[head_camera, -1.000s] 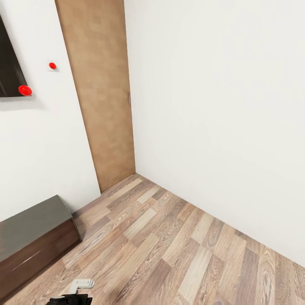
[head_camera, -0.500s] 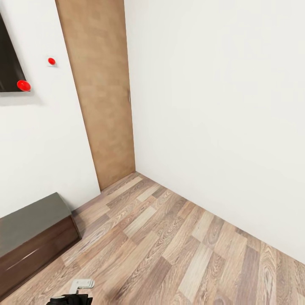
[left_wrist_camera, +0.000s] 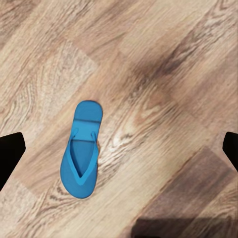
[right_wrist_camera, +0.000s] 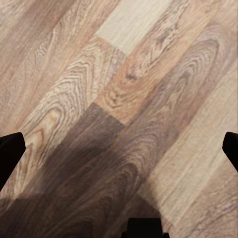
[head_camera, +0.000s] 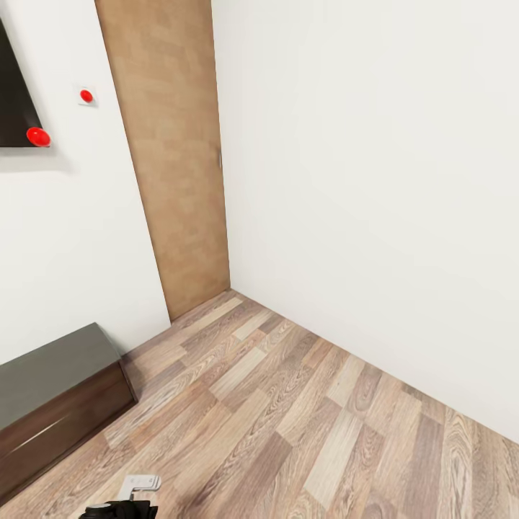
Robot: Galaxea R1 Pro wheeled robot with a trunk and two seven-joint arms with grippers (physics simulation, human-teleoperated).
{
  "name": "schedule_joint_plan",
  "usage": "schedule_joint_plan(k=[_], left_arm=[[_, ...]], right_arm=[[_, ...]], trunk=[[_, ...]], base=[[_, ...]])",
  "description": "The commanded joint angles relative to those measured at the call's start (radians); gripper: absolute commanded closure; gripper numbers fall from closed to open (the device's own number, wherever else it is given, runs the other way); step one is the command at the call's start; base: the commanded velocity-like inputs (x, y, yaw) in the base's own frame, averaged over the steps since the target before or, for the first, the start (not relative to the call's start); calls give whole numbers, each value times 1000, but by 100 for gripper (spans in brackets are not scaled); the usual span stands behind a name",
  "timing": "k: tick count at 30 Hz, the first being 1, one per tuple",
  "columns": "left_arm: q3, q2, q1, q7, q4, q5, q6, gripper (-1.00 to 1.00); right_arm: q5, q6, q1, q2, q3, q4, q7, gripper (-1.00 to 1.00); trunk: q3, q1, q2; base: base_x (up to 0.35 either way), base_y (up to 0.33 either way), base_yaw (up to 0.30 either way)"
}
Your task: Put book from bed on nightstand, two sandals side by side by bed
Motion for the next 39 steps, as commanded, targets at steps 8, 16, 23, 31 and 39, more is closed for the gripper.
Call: schedule_joint_plan(k=[8,16,23,31,39], left_arm=[[4,0,0,-6,2,-1,6,-100],[3,-1,0,-6,9,-1,5,-100],[3,-1,0,-6,9,-1,5,-100],[2,-2,0,-6,9,-2,5,-100],[1,-4,0,-6,9,-2,5,-100]], right_arm=[[0,-1,0,1,-6,-1,8,-100],[-1,0,0,-1,-5,-4,16,-100],[-102,87,1,-88,-23,-185,21,-100],[-346,602,-38,-180,-38,-456,13,-100],[-424,911,-342,-198,-39,-485,17,-100]], trunk=[[-26,31,-57],[-51,61,-113],[-73,88,-162],[-98,119,-218],[-123,150,-274]], base=[[0,0,0],[0,0,0],[0,0,0],[0,0,0],[0,0,0]])
